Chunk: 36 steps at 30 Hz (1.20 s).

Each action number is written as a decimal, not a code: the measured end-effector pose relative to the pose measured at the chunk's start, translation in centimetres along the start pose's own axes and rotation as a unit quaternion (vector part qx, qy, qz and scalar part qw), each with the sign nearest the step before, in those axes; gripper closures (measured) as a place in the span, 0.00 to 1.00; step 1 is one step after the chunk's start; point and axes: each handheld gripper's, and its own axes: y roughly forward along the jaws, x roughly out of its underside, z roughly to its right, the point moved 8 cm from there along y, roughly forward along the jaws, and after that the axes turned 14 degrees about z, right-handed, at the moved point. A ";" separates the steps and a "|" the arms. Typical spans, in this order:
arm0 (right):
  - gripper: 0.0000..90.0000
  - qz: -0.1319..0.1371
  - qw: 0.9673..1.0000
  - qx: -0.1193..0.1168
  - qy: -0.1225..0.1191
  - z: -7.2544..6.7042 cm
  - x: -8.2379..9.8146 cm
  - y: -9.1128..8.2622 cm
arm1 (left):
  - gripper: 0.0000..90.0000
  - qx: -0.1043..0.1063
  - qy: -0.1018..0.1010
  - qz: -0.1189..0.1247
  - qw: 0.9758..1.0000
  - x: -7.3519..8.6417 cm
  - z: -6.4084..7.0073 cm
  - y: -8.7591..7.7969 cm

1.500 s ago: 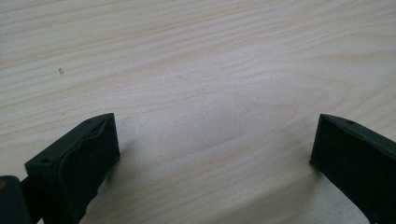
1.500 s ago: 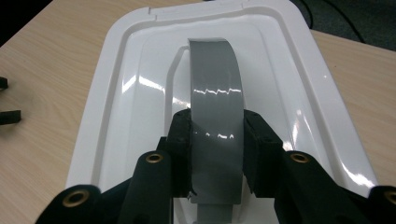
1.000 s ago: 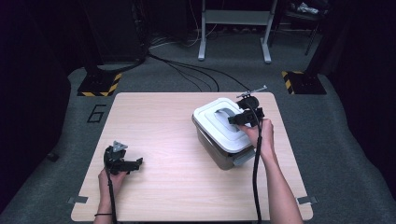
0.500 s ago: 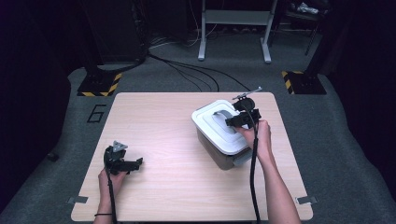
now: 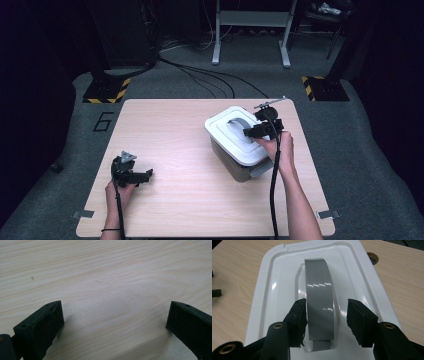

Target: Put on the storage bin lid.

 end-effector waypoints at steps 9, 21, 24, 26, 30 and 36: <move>0.30 0.038 0.999 0.008 0.004 0.9 0.2 -1.8 | 0.01 0.000 0.000 0.000 1.000 0.0 0.0 0.0; 0.11 0.088 0.996 0.023 0.000 2.6 2.3 -6.4 | 0.01 0.000 0.000 0.000 1.000 0.0 0.0 0.0; 0.08 0.093 0.995 0.035 -0.003 3.3 3.7 -7.3 | 0.01 0.000 0.000 0.000 1.000 0.0 0.0 0.0; 0.06 0.096 0.995 0.038 -0.001 3.5 4.6 -7.6 | 0.01 0.000 0.000 0.000 1.000 0.0 0.0 0.0; 0.05 0.101 0.993 0.053 0.001 4.3 7.0 -8.0 | 0.01 0.000 0.000 0.000 1.000 0.0 0.0 0.0; 0.04 0.105 0.992 0.067 0.020 5.3 11.3 -8.2 | 0.01 0.000 0.000 0.000 1.000 0.0 0.0 0.0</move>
